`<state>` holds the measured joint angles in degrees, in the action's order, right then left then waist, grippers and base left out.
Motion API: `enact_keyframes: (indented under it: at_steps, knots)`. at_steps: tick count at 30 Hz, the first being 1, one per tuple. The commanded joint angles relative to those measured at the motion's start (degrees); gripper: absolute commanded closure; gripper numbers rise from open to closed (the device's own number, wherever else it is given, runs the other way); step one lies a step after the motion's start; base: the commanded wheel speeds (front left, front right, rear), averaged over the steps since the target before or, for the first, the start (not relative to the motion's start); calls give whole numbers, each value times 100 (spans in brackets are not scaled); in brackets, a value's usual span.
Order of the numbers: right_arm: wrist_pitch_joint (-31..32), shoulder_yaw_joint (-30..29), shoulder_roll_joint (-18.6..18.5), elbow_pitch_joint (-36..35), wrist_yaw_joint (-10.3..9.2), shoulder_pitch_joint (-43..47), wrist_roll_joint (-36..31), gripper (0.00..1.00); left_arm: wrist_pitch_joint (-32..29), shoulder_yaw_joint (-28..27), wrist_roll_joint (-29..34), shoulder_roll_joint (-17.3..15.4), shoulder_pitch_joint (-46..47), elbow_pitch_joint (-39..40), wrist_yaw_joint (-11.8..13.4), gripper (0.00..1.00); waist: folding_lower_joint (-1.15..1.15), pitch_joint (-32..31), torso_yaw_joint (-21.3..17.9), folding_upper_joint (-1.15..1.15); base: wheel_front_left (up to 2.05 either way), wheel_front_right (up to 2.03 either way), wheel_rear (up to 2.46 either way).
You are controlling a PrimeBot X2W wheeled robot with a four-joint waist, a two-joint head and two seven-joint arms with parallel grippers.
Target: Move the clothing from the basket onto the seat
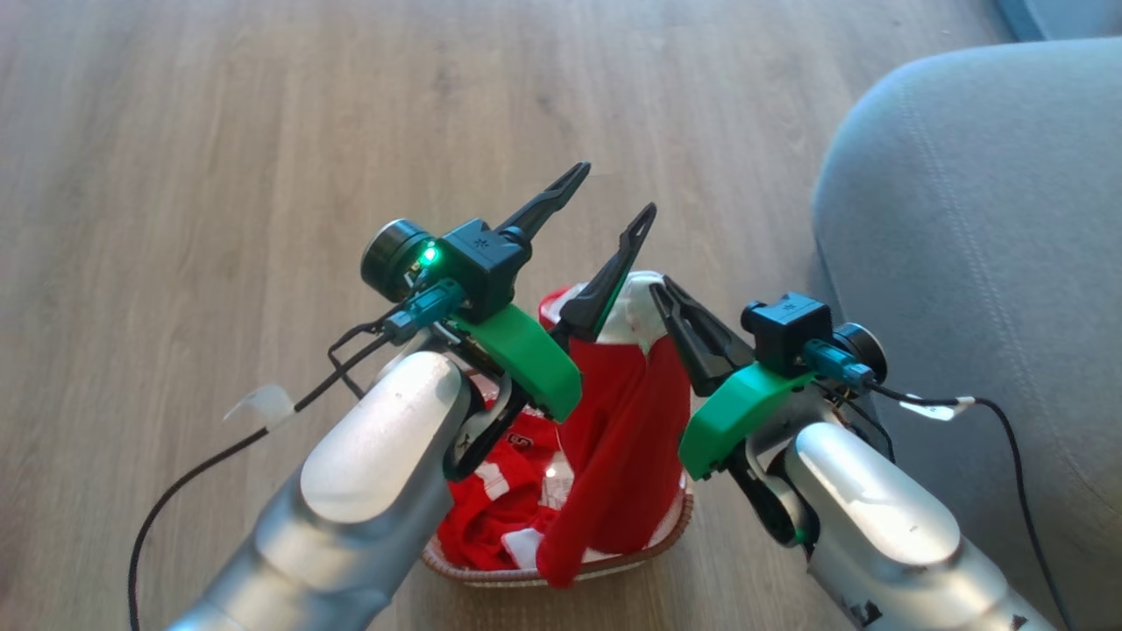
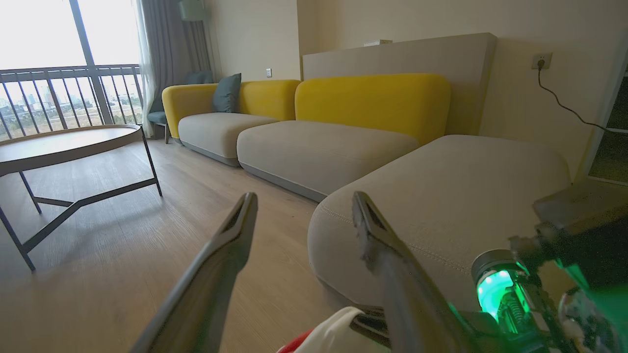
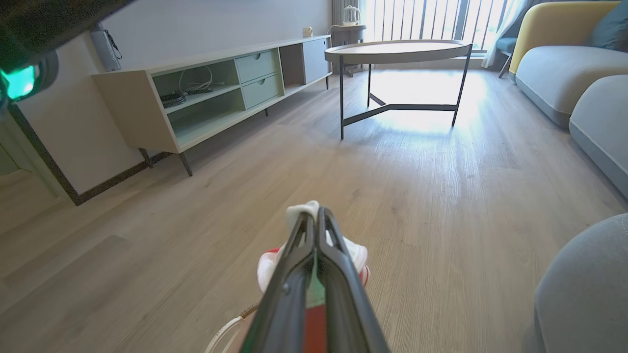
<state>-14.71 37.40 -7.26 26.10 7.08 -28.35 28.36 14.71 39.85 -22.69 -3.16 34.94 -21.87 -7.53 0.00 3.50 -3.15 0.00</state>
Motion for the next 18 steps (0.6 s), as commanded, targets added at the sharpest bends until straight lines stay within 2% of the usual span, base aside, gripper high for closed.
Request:
enact_keyframes:
  at_steps: [1, 10, 18]
  knots:
    - [-29, -39, 49, -254, 41, -9, -58, 100, 29, -207, -29, -118, 146, 135, 4, 0, 0, 0, -122, 0, 0, 0, 0]
    - [-29, -401, 4, -842, 41, 29, -221, 100, 29, -216, -134, -343, -95, -19, 4, 0, 0, 5, -871, 0, 0, 0, 0]
    - [-29, -622, 0, -1197, 41, 36, -297, 100, 29, -472, -160, -480, -278, 4, 4, 0, 0, 8, -1529, 0, 0, 0, 0]
